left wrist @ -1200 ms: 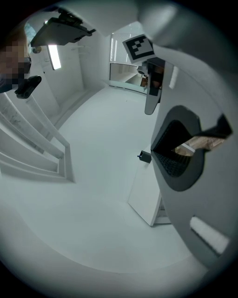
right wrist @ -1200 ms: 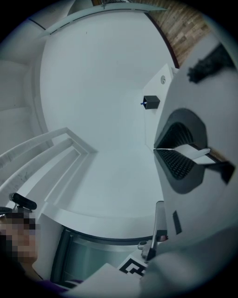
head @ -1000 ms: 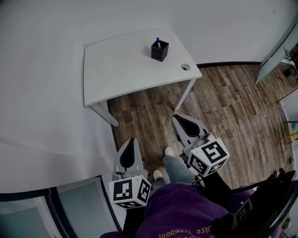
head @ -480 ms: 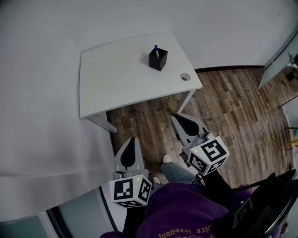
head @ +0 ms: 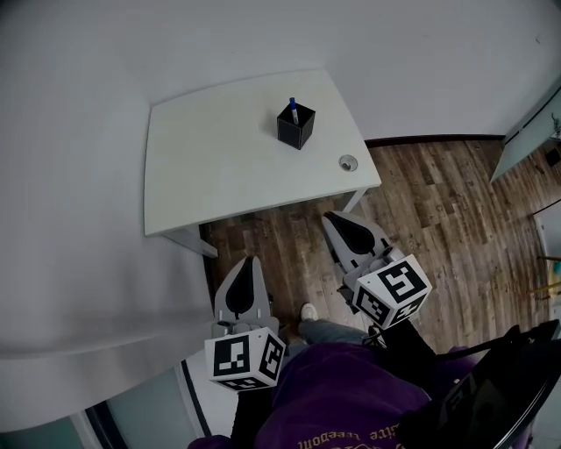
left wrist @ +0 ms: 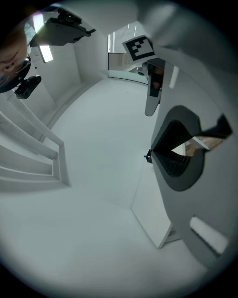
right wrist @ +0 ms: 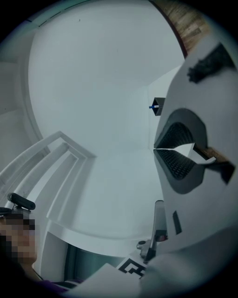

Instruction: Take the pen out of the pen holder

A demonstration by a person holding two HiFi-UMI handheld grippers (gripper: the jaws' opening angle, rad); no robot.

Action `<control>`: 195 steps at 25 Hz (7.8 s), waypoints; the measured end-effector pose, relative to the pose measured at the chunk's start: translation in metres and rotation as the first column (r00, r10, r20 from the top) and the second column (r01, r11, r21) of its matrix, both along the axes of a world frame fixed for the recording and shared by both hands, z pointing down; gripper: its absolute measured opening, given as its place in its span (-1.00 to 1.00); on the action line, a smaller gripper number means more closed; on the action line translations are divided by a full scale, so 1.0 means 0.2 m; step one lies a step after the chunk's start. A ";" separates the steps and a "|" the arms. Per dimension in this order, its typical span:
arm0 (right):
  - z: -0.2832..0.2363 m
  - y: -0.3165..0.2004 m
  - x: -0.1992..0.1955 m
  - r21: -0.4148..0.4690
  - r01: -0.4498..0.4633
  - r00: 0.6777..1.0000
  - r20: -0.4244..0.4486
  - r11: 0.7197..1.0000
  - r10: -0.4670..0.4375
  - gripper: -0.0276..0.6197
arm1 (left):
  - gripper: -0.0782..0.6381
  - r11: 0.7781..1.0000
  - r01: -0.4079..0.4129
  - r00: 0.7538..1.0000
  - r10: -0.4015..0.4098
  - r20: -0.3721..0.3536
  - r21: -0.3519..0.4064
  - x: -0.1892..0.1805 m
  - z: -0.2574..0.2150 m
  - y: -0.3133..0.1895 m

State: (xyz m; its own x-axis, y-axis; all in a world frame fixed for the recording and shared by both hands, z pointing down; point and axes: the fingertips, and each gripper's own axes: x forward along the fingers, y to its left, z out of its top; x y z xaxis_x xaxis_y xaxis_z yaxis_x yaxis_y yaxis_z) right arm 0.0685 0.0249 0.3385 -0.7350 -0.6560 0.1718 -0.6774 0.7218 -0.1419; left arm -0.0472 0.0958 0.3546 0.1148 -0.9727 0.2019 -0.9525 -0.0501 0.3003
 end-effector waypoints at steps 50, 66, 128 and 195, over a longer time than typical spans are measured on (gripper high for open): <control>0.12 -1.21 -0.22 -0.017 -0.157 0.987 -0.034 0.987 0.157 -0.88 | -0.76 0.992 -0.125 0.992 0.125 -0.009 -0.022 -0.27 0.10 -1.22; 0.27 -1.56 -0.20 -0.079 -0.115 0.989 -0.097 0.990 0.107 -0.88 | -0.76 0.996 -0.062 0.998 0.060 -0.032 -0.060 -0.28 0.17 -1.47; 0.85 -2.07 -0.40 -0.350 0.086 0.865 -0.438 0.933 -0.244 -0.68 | -0.76 0.985 0.145 0.988 -0.149 -0.035 -0.099 -0.44 0.19 -1.75; 0.18 -1.91 -0.24 -0.079 -0.071 0.970 -0.239 0.994 0.050 -0.69 | -0.76 1.000 -0.015 1.000 0.015 -0.016 -0.016 -0.37 0.08 -1.68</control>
State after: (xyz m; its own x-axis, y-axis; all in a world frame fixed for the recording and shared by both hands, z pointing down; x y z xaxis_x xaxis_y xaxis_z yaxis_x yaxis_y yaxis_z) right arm 0.0200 -0.3569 0.3736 -0.6261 -0.6729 0.3940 -0.7411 0.6706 -0.0325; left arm -0.1218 -0.2396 0.3715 0.1330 -0.9675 0.2151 -0.9467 -0.0598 0.3165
